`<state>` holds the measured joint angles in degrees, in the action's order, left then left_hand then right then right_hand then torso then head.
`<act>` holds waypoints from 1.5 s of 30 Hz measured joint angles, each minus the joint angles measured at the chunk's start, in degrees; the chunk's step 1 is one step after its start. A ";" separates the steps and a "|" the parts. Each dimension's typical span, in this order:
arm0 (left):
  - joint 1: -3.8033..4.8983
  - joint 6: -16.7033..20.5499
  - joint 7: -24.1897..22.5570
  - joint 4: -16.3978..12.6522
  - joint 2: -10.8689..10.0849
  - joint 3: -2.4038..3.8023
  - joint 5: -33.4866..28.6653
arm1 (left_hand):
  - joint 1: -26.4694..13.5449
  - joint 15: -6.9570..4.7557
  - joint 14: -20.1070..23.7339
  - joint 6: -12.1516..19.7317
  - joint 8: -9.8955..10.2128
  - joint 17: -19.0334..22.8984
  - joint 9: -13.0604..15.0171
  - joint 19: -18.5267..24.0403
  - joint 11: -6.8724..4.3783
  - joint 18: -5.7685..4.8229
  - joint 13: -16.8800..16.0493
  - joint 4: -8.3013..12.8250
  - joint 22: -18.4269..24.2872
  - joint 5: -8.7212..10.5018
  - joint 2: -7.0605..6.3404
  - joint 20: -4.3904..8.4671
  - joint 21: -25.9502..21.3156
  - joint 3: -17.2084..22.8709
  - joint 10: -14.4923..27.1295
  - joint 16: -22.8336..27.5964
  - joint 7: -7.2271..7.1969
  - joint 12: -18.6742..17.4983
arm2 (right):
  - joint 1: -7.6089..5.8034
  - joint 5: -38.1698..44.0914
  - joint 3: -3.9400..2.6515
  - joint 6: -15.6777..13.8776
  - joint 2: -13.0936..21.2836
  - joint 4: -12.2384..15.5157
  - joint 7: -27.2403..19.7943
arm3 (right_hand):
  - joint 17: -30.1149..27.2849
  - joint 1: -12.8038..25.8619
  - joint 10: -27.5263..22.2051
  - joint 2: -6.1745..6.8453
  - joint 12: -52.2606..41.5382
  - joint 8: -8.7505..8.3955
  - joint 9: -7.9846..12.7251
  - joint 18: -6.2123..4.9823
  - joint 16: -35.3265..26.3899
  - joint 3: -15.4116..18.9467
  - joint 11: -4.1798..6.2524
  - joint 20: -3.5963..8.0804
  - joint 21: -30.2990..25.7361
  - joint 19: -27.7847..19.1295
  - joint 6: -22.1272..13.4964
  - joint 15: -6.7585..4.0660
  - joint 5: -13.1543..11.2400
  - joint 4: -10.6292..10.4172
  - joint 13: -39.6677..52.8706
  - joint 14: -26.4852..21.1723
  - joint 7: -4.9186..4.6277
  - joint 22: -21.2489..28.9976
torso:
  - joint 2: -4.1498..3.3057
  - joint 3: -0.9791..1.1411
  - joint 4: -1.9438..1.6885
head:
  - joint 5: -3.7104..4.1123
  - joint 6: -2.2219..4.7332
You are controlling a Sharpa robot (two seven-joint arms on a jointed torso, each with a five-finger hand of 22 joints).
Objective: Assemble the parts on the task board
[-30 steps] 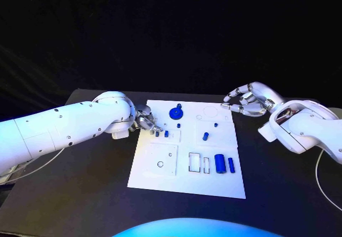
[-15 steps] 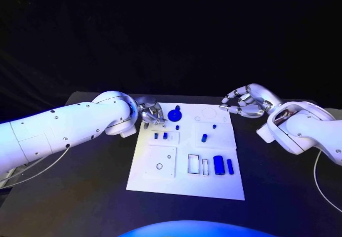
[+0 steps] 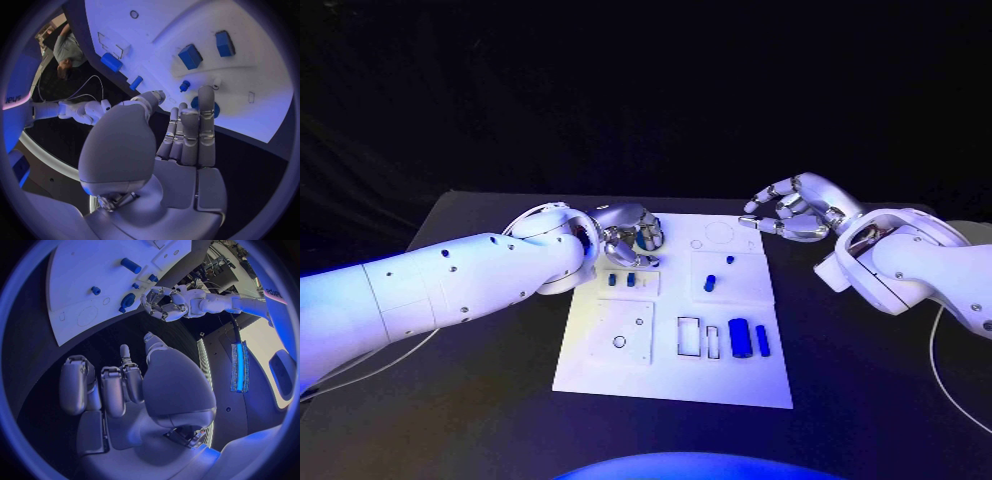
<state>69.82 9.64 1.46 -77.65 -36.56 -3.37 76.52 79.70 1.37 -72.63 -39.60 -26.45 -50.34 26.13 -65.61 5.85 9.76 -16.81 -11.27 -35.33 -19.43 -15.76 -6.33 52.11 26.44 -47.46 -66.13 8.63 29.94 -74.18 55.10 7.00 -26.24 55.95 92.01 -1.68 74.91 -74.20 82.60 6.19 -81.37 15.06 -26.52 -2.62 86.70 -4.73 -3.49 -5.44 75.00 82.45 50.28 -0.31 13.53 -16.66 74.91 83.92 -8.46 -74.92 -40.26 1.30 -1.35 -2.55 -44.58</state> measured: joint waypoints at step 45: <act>-0.56 -5.48 0.40 6.34 6.03 -0.17 15.54 | 2.48 -1.97 -7.43 -8.95 3.86 -7.39 -4.45 -9.22 -2.06 -2.72 5.87 3.13 -21.99 0.60 1.88 1.30 17.51 4.26 -7.35 -9.80 -1.59 -2.82 | 0.11 -0.11 0.00 -0.01 -0.45 0.02 -0.21 | 0.03 0.00 -0.20 0.00 0.31 0.00 0.02 0.00 0.00 -0.01 -0.21 0.00 -0.34 0.01 0.00 0.00 -0.01 0.00 -0.01 0.00 0.00 -0.02 | -0.03 0.09 -0.07 | 0.61 -0.34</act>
<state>69.26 4.16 1.86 -71.31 -30.53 -3.53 92.06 82.19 -0.60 -80.06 -48.55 -22.59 -57.73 21.68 -74.84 3.79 7.05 -10.95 -8.13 -57.33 -18.83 -13.88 -5.03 69.62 30.70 -54.81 -75.93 7.04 27.11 -74.07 54.99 7.00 -26.25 55.50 92.03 -1.89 74.94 -74.20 82.39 6.19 -81.06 15.05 -26.51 -2.62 86.70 -4.74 -3.69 -5.45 74.66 82.46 50.28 -0.31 13.52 -16.66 74.91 83.92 -8.46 -74.94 -40.30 1.38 -1.41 -1.94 -44.92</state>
